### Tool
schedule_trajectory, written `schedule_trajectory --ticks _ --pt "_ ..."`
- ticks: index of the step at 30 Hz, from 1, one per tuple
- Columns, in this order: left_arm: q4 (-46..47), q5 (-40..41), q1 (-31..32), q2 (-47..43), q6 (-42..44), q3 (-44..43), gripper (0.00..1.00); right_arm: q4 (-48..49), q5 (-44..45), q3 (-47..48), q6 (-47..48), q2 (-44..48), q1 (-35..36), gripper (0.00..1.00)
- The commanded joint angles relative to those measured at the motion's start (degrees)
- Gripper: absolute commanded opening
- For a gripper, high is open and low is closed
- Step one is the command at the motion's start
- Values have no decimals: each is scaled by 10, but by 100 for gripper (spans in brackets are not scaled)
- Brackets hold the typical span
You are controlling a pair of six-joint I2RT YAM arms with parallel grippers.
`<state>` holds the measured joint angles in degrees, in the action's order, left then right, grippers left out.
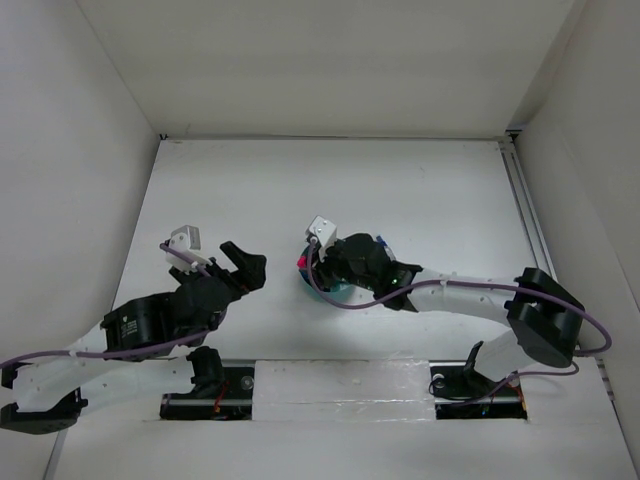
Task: Sort the stationery into containers
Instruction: Place the pen in the storage box.
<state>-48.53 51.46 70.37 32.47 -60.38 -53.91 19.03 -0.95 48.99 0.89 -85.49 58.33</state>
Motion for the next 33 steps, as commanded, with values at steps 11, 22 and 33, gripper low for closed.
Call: schedule_trajectory --ticks 11,22,33 --pt "8 16 -1 -18 6 4 100 56 2 -24 8 121 43 100" --pt "8 16 -1 -18 11 4 100 -226 245 69 -92 208 -1 100" --pt "13 6 -1 -18 23 4 100 -440 93 125 -144 169 -260 98"
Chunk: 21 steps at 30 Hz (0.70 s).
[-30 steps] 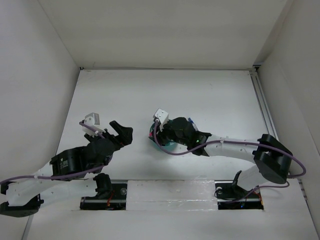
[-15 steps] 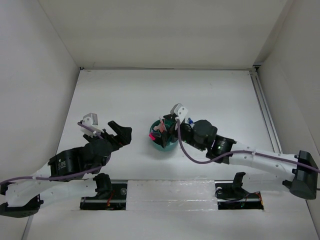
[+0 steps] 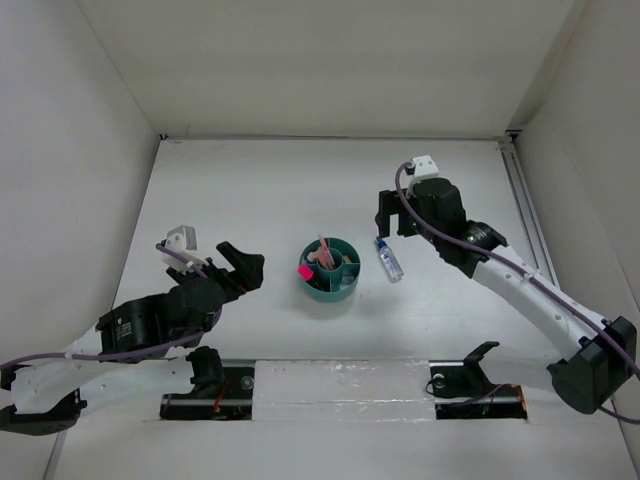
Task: Sort the stationery into containers
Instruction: Place the pen in the storage box, then pick up the stationery from the center of the board.
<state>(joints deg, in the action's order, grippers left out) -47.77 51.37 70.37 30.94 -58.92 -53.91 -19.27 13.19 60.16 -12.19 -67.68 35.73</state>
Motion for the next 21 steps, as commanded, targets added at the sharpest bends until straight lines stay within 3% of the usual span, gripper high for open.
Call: schedule_trajectory --ticks 1,4,12,21 --pt "12 7 -1 -3 8 4 100 -66 -55 21 -13 -24 -52 95" --pt "12 7 -1 -3 13 4 100 -85 -82 53 -6 -88 -64 92" --pt "12 7 -1 -3 13 4 100 -110 -99 154 30 -267 -74 69" --pt "7 7 -1 -20 8 4 100 -121 -80 177 36 -360 -80 69"
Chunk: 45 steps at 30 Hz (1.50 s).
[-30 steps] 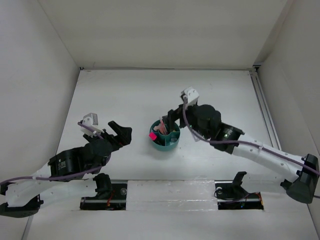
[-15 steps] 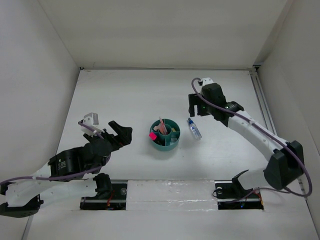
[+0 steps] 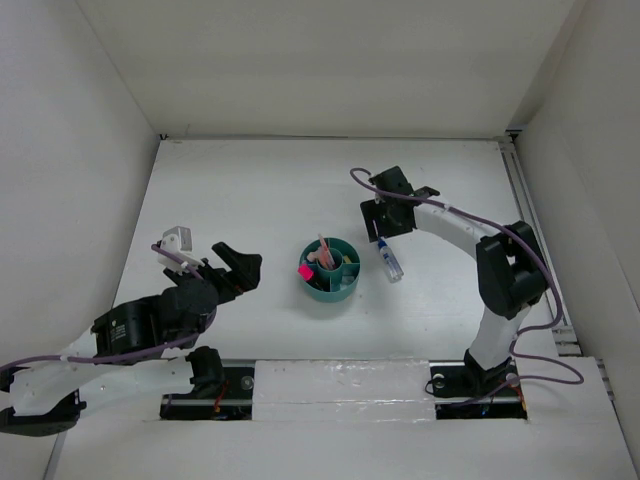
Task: Sort the stationery into containers
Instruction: Pick up the stationery from the center of the board.
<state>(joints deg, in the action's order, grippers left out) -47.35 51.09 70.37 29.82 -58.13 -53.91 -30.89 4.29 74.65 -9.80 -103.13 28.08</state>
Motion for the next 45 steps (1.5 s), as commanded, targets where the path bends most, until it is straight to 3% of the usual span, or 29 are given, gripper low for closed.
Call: schedule_trajectory --ticks 1,9,17,25,28,31,32,37,45 --pt "2 9 -1 -9 0 4 100 -10 9 32 12 -11 -3 69" --pt "2 9 -1 -9 0 4 100 -5 4 21 23 -35 -3 67" --pt "2 9 -1 -20 0 4 100 -5 4 21 40 -60 8 55" --pt "8 9 9 -30 0 4 100 -11 17 26 40 -78 13 29" --pt "2 9 9 -35 0 4 100 -11 17 26 40 -78 13 25" --pt "2 9 9 -35 0 9 100 -16 22 26 40 -78 13 10" --pt "2 9 9 -35 0 9 100 -16 22 26 40 -78 13 0" --pt "2 9 9 -25 0 9 100 -9 35 26 33 -56 13 0" --pt "2 9 9 -19 0 9 100 61 34 -18 -13 125 -6 0"
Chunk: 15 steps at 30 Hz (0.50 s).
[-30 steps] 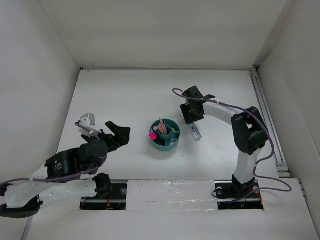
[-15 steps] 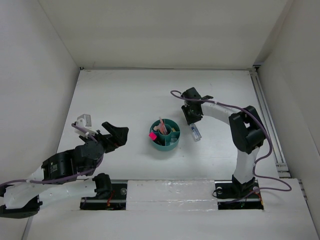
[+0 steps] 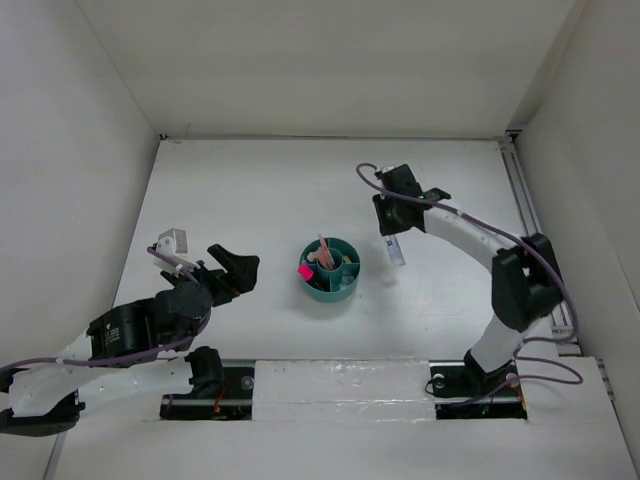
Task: Sort the stationery into containers
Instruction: Pick up the stationery from the center of the board, then place the stationery in the storage box.
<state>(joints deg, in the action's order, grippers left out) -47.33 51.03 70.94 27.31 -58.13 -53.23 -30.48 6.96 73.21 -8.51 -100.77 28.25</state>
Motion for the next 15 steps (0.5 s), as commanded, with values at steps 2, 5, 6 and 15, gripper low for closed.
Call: schedule_trajectory --ticks 2,5,6,15 --pt "1 10 3 6 0 2 100 89 8 -26 -40 167 -7 0" --pt "-4 15 3 18 -5 2 100 175 31 -83 -62 268 13 0" --pt "-4 15 3 24 -5 2 100 176 36 -108 -62 269 20 0" --pt "-9 21 3 25 -15 -4 100 629 0 -408 -101 537 100 0"
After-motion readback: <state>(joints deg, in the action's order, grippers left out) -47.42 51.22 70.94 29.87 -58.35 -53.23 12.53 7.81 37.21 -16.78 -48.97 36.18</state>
